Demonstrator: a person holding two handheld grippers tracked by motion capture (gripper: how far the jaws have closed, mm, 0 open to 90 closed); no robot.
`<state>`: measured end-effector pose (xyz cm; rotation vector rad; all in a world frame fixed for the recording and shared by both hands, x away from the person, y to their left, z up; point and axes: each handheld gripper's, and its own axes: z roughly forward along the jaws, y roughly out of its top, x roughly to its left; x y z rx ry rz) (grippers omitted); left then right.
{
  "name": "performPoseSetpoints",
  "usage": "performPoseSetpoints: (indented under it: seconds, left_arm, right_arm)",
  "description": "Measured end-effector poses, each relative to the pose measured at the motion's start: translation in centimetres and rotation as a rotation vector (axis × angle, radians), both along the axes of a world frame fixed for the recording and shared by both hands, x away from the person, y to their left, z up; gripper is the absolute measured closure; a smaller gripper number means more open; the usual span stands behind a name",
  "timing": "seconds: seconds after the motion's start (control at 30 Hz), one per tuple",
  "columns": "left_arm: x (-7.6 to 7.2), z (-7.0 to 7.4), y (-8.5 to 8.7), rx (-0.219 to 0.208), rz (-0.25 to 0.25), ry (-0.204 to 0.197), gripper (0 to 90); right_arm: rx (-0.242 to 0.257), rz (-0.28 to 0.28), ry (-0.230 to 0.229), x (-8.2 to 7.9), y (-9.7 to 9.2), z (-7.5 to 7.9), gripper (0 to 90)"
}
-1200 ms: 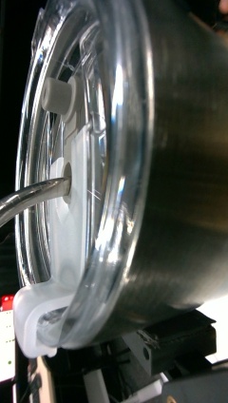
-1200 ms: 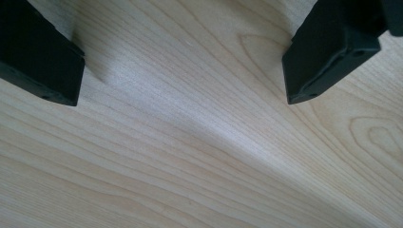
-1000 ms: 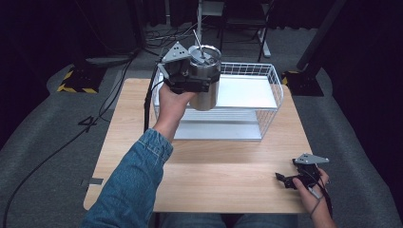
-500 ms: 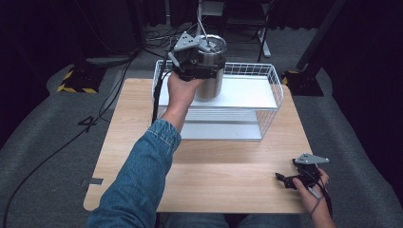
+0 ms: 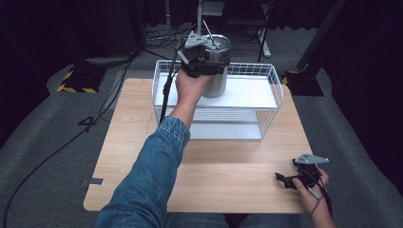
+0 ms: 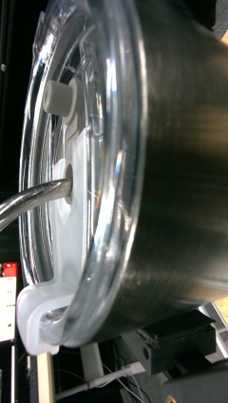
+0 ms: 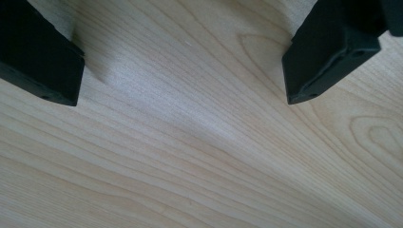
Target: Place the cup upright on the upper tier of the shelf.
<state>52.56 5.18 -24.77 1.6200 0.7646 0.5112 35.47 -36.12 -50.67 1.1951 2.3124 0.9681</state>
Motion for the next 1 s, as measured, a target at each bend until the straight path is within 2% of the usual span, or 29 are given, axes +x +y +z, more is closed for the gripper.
performPoseSetpoints:
  seconds: [0.33,0.5,0.63,1.0]
  left_arm:
    - [0.21,-0.64,-0.25,0.016,0.011,0.014,3.4]
    - [0.07,-0.73,-0.39,0.024,0.02,0.001,3.4]
    - [-0.17,-0.76,-0.86,0.05,0.026,-0.015,3.3]
    - [-0.22,-0.8,-1.0,0.054,0.039,-0.021,2.9]
  right_arm:
    - [0.0,-0.002,0.0,-0.02,0.0,0.0,0.4]
    - [0.0,-0.002,0.001,-0.02,0.01,0.0,0.4]
    - [-0.002,0.0,0.0,-0.01,-0.01,0.0,0.4]
    - [-0.001,0.0,0.0,-0.02,-0.01,0.0,0.4]
